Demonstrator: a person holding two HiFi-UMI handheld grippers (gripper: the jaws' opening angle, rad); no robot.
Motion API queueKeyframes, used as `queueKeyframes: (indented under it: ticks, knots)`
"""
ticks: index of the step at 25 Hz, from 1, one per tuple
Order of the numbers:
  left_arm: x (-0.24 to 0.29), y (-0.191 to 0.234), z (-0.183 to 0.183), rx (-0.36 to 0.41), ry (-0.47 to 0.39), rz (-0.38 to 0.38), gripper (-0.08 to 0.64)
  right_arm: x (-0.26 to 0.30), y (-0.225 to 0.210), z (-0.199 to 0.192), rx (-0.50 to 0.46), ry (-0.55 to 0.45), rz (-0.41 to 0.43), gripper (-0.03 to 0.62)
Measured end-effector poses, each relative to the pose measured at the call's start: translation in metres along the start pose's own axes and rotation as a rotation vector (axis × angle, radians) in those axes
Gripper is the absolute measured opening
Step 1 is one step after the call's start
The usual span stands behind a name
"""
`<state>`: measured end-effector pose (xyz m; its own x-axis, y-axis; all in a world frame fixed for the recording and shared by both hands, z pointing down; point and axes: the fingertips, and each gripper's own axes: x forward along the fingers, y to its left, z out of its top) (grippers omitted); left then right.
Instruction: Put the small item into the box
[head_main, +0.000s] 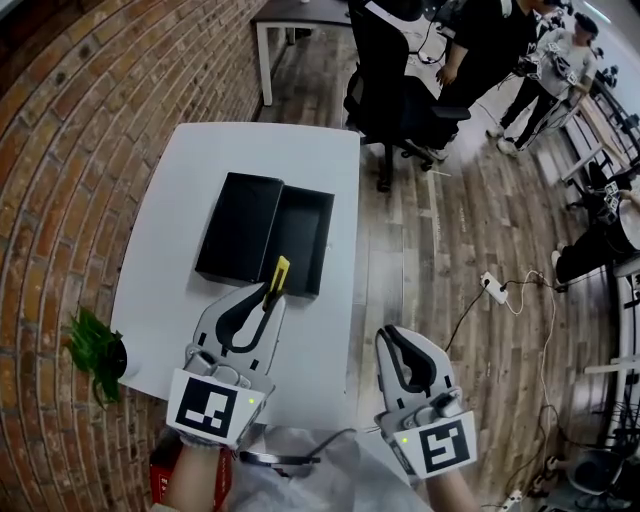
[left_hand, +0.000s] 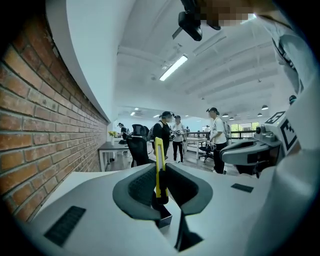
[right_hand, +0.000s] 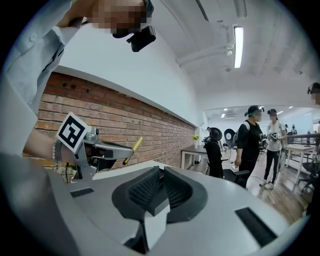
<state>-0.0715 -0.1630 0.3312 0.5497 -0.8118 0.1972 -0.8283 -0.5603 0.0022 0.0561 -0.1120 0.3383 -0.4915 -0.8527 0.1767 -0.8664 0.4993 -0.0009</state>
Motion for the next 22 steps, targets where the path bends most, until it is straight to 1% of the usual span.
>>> queueKeyframes:
  ticks: [6, 10, 14, 18, 22]
  knots:
    - [0.044, 0.008, -0.019, 0.011, 0.061, 0.017, 0.074, 0.009, -0.025, -0.005, 0.021, -0.011, -0.008, 0.055]
    - [0.072, 0.014, -0.036, -0.008, 0.101, 0.016, 0.074, 0.011, -0.037, -0.016, 0.003, 0.016, 0.015, 0.055]
    - [0.099, 0.021, -0.057, -0.026, 0.149, 0.023, 0.074, 0.017, -0.047, -0.019, 0.014, 0.010, 0.019, 0.055]
    - [0.126, 0.027, -0.077, -0.038, 0.218, 0.022, 0.074, 0.023, -0.056, -0.021, 0.027, 0.006, 0.025, 0.055]
    - [0.151, 0.033, -0.102, -0.062, 0.310, 0.029, 0.074, 0.026, -0.065, -0.027, 0.025, 0.022, 0.036, 0.055]
